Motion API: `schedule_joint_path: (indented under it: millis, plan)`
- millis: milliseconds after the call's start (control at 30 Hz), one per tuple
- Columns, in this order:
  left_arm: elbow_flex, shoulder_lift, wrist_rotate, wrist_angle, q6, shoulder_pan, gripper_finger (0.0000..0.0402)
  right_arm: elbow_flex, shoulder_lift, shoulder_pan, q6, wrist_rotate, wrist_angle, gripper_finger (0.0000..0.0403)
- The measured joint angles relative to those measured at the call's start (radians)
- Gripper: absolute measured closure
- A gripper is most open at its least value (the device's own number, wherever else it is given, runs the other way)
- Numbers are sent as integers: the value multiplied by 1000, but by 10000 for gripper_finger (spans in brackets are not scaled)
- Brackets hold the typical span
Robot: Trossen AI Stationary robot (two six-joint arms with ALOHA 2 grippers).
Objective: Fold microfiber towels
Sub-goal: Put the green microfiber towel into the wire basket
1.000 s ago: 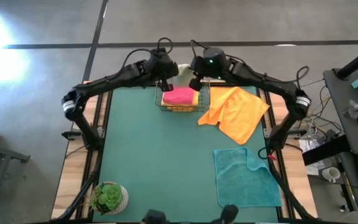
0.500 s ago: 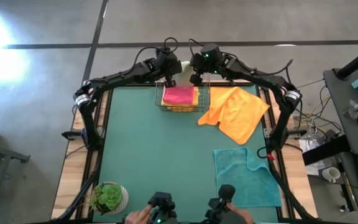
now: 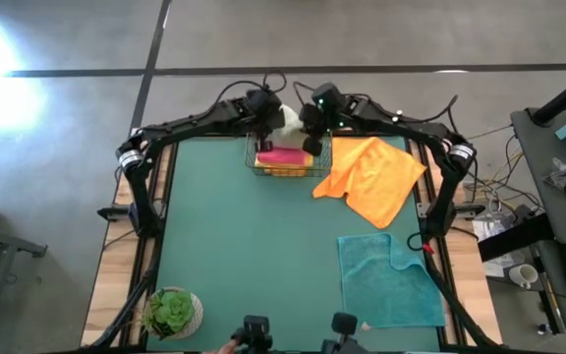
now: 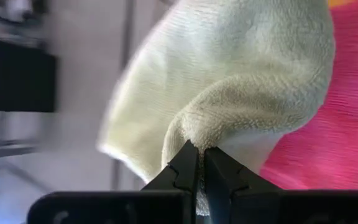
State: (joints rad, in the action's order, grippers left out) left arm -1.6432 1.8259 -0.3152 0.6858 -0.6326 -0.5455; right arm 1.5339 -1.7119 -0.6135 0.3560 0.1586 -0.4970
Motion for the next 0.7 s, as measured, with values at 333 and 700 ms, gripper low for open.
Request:
schedule_joint_path:
  millis: [333,700]
  plan:
    - [19,-2,145,158,111,2,392,-2,0,56,-76,58,-89,392]
    - [21,-10,288,371,156,24,346,-12,0,83,-87,123,-179,392]
